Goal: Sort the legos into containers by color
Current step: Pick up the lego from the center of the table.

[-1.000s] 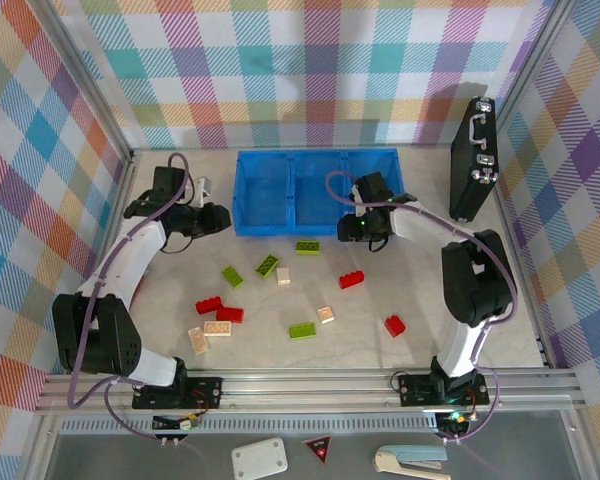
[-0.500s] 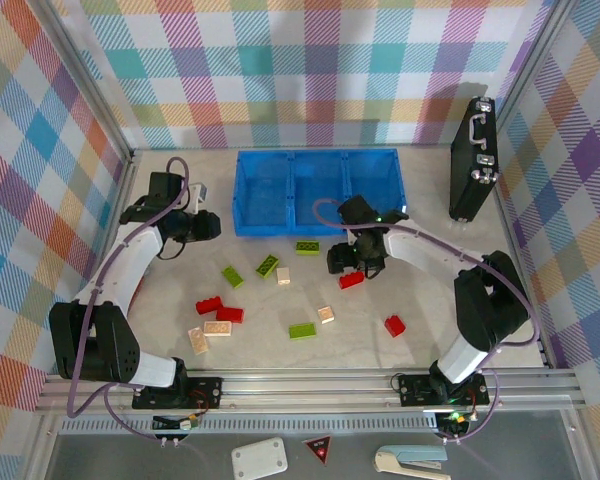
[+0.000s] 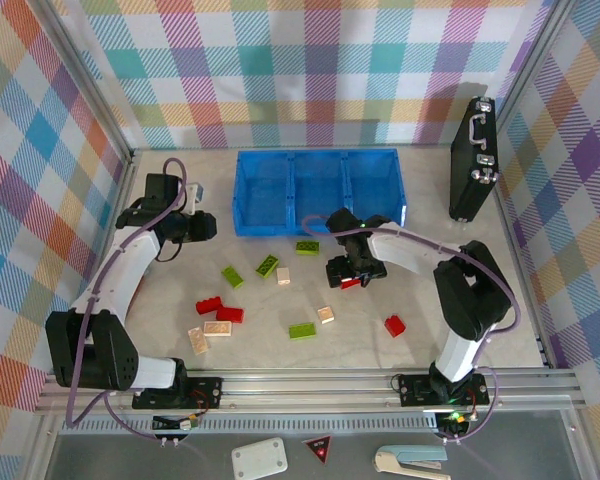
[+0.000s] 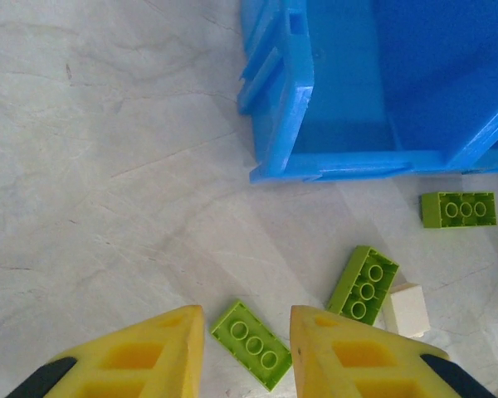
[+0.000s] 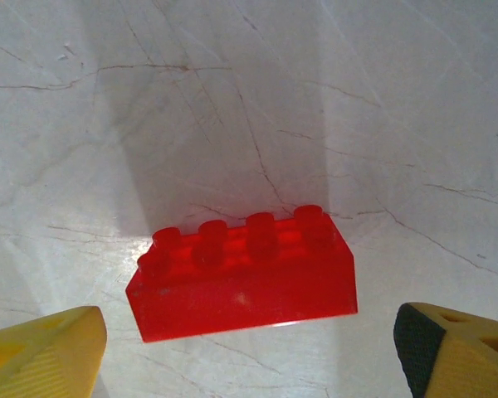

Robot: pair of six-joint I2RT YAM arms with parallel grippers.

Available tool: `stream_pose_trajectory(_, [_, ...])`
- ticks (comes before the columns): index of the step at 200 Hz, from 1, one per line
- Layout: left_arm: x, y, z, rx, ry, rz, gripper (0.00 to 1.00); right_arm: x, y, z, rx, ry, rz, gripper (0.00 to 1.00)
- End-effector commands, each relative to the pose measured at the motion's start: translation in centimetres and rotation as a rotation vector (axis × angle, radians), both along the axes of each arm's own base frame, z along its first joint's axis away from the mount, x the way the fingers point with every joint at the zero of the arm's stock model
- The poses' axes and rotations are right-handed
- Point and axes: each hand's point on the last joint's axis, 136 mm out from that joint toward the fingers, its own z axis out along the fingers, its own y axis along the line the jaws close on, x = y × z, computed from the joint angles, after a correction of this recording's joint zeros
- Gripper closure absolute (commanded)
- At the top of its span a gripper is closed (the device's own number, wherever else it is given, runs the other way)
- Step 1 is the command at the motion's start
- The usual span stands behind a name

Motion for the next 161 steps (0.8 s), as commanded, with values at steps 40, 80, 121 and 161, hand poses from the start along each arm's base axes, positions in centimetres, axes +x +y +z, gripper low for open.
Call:
stream_pose_trajectory(40, [-0.2, 0.7, 0.5, 0.023, -0.032, 0.002, 0.67, 0.9, 0.7, -0.3, -0.018, -0.008, 0.052, 0.16])
stream_pose_trajectory(80, [-0.2, 0.7, 0.5, 0.025, -0.031, 0.003, 0.67, 0.9, 0.6, -0.8, -0.040, 0.008, 0.069, 0.21])
stream_pose_trajectory(121, [-0.2, 0.8, 0.5, 0.025, -0.032, 0.004, 0.67, 0.8, 0.5, -0.6, -0.044, 0.009, 0.070, 0.26])
stream_pose_trajectory(161, [-0.1, 0.5, 0.7, 0.013, -0.037, -0.006, 0.67, 0.6, 0.3, -0.5, -0.055, 0.012, 0.070, 0.30])
